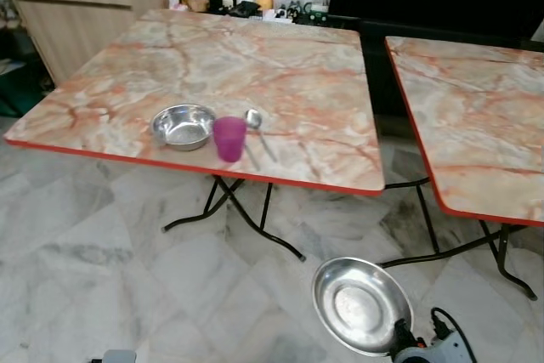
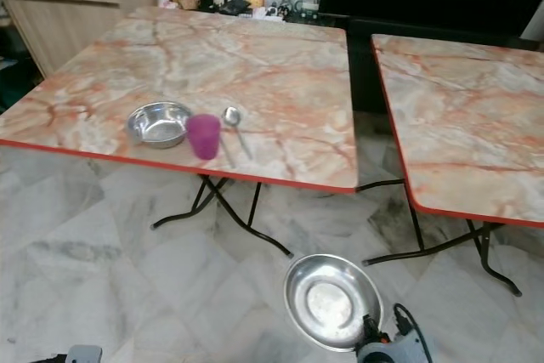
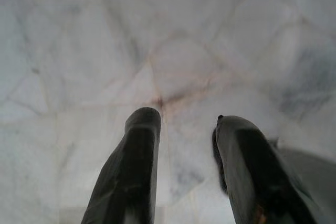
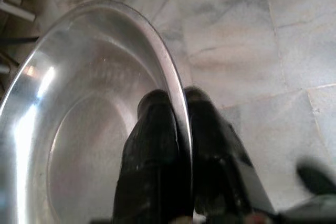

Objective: Setting the table

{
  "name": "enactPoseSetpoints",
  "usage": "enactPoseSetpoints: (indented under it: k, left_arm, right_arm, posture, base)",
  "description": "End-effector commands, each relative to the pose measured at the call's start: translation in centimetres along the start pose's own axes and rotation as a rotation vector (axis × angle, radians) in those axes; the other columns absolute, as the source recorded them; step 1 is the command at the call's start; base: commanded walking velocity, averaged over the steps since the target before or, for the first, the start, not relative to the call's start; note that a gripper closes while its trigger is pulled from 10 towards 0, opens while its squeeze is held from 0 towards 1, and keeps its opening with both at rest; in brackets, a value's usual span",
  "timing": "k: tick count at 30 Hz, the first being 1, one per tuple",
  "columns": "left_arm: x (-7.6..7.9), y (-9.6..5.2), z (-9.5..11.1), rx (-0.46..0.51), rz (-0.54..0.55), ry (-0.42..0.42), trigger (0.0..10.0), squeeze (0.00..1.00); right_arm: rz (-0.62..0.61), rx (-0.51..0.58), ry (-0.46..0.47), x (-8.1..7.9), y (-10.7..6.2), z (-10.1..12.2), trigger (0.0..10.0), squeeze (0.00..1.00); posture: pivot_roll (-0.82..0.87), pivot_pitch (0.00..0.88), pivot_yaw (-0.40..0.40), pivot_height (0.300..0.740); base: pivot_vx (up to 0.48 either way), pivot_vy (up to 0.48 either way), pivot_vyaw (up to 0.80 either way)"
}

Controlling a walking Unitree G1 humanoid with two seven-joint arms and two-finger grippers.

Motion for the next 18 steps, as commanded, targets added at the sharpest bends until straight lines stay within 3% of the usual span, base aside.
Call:
enactPoseSetpoints:
  k: [1,18]
  left_arm:
    - [1.1,-0.27,-0.91,-0.028,-0.031,0.0,10.0,0.0]
    - [1.24,-0.24,-0.85,-0.028,-0.029,-0.008,10.0,0.0]
  right_arm:
    - [-0.023,0.035,-0.003,0.88,-0.16,1.23,10.0,0.0]
    - [-0.002,0.058,0.008,-0.01,0.16,1.81,10.0,0.0]
  posture:
    - [0.08,0.116,-0.036,0.74]
    - [0.07,0.137,-0.039,0.74]
  base:
    - [0.0,-0.48,0.0]
    - [0.0,-0.48,0.0]
Point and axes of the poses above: a point about 5 cm out from each wrist's last joint towards the gripper, its own y axis pointing out of the wrist towards the gripper, its own z axis along the axis of the wrist's last joint, x = y × z, the point moved 4 cm from there along y, pointing out of the wrist towards the gripper, and after that the axes turned 9 degrees about y, right-handed, at the moved point
